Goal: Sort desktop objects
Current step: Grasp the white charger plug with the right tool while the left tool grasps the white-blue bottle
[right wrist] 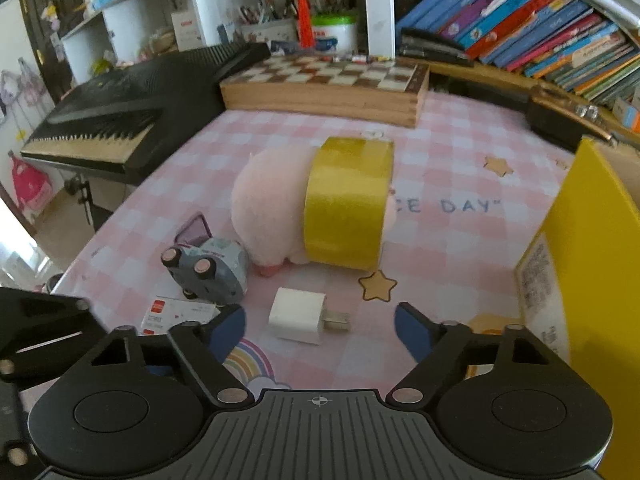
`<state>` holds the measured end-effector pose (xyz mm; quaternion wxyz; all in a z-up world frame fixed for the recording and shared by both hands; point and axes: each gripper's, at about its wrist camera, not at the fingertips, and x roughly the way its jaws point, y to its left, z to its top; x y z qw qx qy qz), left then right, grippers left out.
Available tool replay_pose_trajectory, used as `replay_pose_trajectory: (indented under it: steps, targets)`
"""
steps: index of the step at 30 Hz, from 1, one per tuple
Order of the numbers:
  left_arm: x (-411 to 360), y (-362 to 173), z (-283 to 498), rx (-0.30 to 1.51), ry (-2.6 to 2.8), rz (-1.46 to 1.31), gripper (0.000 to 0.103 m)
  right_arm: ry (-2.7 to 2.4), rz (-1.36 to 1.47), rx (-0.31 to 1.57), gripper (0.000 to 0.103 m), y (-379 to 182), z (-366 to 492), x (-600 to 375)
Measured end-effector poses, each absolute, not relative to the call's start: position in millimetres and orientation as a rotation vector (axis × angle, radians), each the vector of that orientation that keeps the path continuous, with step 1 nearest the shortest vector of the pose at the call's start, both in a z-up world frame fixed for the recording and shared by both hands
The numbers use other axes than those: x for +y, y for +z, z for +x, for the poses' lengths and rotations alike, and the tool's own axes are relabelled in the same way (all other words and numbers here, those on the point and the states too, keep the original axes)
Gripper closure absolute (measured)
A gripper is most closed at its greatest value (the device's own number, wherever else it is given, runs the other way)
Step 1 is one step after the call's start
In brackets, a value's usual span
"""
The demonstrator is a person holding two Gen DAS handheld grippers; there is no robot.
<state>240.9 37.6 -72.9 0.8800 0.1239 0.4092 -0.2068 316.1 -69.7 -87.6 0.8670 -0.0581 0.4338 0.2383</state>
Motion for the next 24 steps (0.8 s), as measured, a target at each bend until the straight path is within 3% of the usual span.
replay_pose_trajectory:
  steps: [1,6,11,14,24]
  targets:
    - [41,-73,241,0.861,-0.422,0.230,0.062,0.498,-0.117,0.921,0.036,-91,319,-69]
    - [44,-81,255,0.911,-0.413,0.160,0.061,0.524,-0.170,0.888,0.057,-97,319,-61]
    - [39,-85,251,0.911,-0.448,0.221,0.063,0.524,-0.165,0.889,0.058,-95,319,-69]
    - [42,-85,251,0.893,-0.442,0.215,0.069,0.515,-0.126,0.896,0.058,-91,316,-78]
    - [78,-59,239,0.784,-0.313,-0.116,0.072,0.488,-0.089,0.788,0.058,-55,294,-102]
